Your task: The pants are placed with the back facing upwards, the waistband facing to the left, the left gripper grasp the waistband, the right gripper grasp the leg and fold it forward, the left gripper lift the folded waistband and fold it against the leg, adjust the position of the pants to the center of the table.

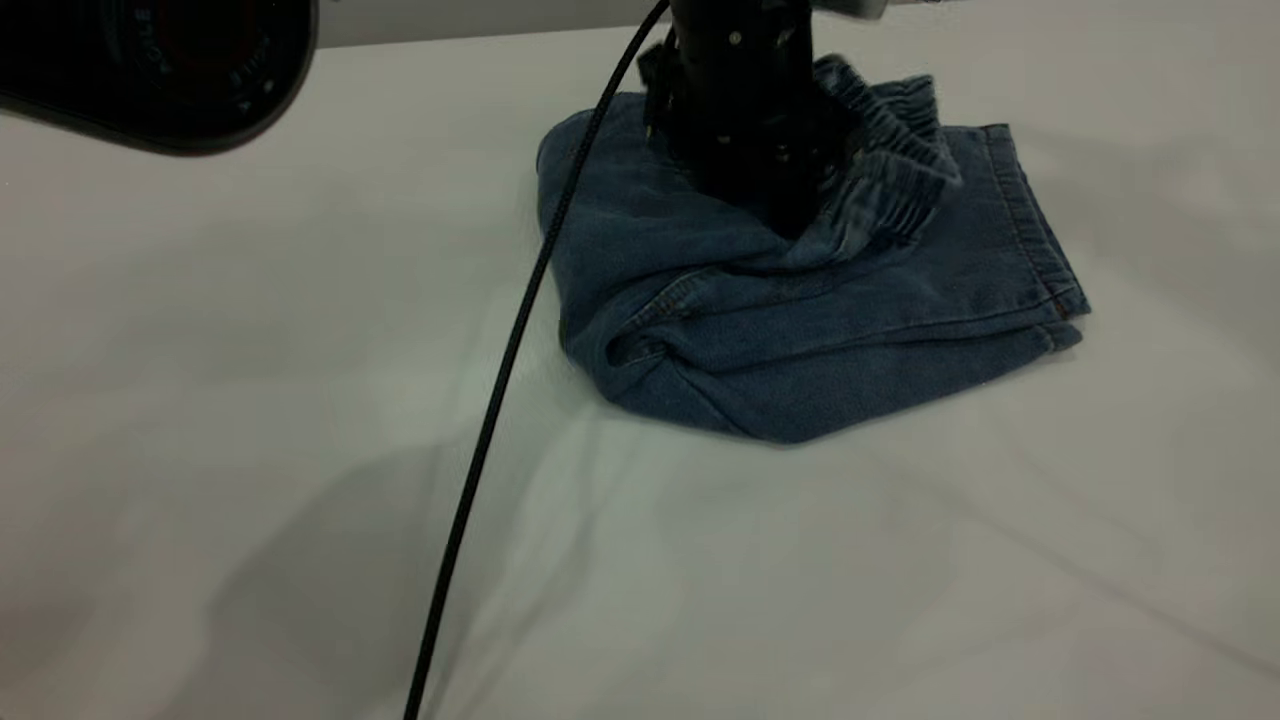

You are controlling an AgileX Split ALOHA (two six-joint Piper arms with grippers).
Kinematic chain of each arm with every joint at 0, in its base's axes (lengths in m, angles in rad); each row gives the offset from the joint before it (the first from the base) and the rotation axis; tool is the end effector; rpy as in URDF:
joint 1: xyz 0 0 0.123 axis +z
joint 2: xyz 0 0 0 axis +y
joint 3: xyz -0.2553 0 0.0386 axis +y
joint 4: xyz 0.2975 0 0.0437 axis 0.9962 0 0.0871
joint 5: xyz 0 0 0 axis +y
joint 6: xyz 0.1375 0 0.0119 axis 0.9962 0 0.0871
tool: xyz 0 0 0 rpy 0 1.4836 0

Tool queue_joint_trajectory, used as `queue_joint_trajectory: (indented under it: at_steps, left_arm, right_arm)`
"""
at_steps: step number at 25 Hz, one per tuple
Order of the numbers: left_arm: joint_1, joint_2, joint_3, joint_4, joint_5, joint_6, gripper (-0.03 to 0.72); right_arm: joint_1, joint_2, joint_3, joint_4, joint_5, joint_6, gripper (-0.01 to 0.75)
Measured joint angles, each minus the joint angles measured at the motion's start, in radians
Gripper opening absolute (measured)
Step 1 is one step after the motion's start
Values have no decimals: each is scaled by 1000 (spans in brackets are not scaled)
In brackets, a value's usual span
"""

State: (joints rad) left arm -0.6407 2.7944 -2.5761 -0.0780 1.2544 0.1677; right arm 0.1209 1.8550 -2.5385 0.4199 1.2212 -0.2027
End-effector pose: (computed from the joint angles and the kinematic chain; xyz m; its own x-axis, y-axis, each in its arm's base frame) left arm 0.4576 -0.3540 0.0165 -0.6930 0.6945 -0.1936 0.7135 0.6992 -0.0456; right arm 0.4186 0.1041 0.5269 -0.3811 -0.0937 -0.9198 -0.4786 0.8712 0.1095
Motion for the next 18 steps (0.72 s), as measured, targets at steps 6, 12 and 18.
queue_joint_trajectory:
  at_steps: [6,12,18]
  left_arm:
    - [0,-9,-153,-1,-21,-1,415]
    - [0,-115,-192,47,-28,-25,415]
    - [1,-247,-190,105,-28,-55,414]
  right_arm:
    - [0,-70,0,-36,0,3,431]
    - [0,-224,118,-45,0,4,431]
    - [0,-436,387,-6,0,-78,431]
